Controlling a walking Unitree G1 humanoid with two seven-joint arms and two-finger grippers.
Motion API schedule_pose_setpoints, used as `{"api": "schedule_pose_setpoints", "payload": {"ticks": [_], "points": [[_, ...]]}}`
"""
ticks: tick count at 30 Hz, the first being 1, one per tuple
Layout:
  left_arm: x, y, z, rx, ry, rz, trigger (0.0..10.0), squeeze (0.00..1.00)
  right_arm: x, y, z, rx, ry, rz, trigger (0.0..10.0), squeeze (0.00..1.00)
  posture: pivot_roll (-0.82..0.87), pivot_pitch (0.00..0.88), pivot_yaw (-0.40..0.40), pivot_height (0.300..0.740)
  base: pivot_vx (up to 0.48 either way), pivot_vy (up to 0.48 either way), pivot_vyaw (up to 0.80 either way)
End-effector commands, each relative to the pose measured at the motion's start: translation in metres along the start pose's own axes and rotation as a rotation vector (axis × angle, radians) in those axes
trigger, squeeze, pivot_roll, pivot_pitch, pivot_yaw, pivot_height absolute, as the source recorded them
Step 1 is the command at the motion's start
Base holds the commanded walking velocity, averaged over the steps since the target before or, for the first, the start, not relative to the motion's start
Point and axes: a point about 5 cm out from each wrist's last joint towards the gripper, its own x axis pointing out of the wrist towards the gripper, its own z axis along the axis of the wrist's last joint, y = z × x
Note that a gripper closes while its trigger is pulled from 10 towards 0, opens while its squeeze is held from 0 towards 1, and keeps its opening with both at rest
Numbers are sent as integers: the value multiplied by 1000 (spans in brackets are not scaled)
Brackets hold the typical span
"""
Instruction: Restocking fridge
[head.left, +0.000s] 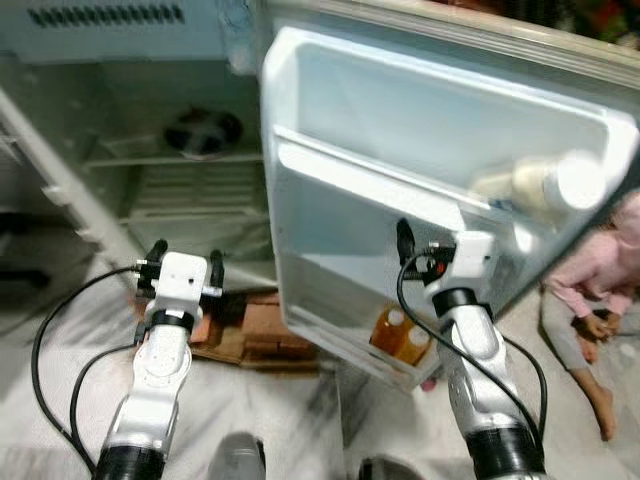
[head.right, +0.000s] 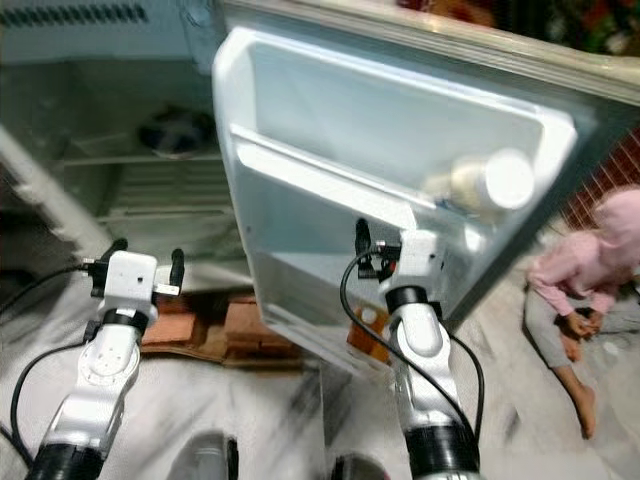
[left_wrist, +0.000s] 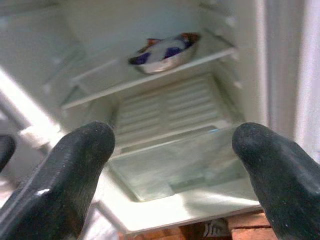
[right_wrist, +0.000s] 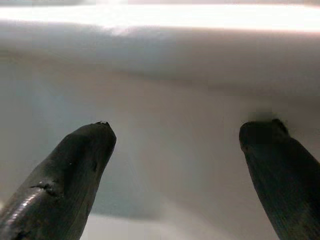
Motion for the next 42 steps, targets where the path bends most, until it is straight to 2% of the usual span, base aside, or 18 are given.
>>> {"api": "schedule_pose_setpoints", "payload": {"ticks": [1,7,14,29,39,42], "points": [[-4,-4,0,5,-2,-7,10000,0,-2,-3,3,0,-2,4,10000,0,90,0,-37,740,0,0,0],[-5,-6,-1,4,2,-14,10000,0,-13,-7,-2,-3,25,8,10000,0,84,0,-36,740,0,0,0],[-5,-6,-1,8,6,-21,10000,0,-16,-4,-3,-6,41,18,10000,0,81,2,-35,740,0,0,0],[-5,-8,-2,4,15,-25,10000,0,-28,-7,-9,-6,76,50,10000,0,81,3,-37,740,-377,0,0],[-2,-8,-3,3,13,-29,10000,0,-24,-7,-8,-22,69,39,10000,0,82,0,-37,740,-420,0,0],[-1,-8,-1,8,1,-28,10000,0,-23,-7,-8,-23,68,38,10000,0,82,0,-37,740,0,0,0]]}}
